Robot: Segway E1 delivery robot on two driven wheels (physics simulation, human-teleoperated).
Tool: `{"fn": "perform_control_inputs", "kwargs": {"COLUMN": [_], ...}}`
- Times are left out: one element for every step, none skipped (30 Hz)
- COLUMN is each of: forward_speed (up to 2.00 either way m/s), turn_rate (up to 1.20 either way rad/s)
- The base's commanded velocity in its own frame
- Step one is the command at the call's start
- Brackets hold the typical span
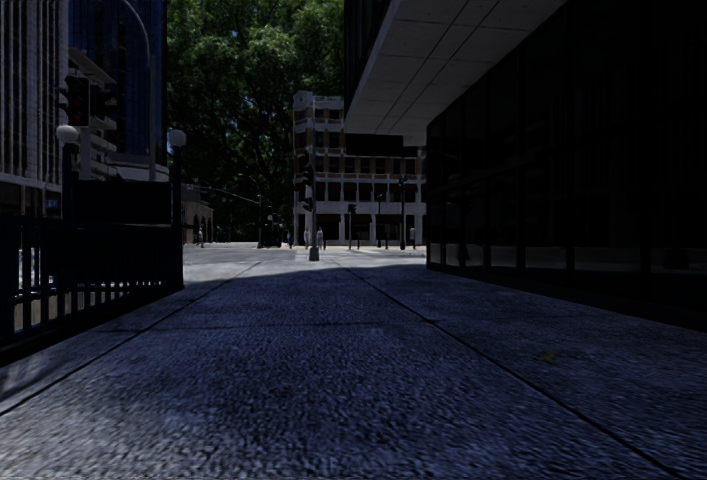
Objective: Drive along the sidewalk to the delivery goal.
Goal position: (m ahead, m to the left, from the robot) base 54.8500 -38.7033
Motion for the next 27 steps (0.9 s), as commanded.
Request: {"fn": "perform_control_inputs", "kwargs": {"forward_speed": [2.00, 2.00, 2.00, 2.00, 2.00, 2.00, 2.00, 2.00, 2.00, 2.00, 2.00, 2.00, 2.00, 2.00, 2.00, 2.00, 2.00, 2.00, 2.00, 2.00, 2.00, 2.00, 2.00, 2.00, 2.00, 2.00, 2.00], "turn_rate": [0.00, 0.00, 0.00, 0.00, 0.00, 0.00, 0.00, 0.00, 0.00, 0.00, 0.00, 0.00, 0.00, 0.00, 0.00, 0.00, 0.00, 0.00, 0.00, 0.00, 0.00, 0.00, 0.00, 0.00, 0.00, 0.00, 0.00]}}
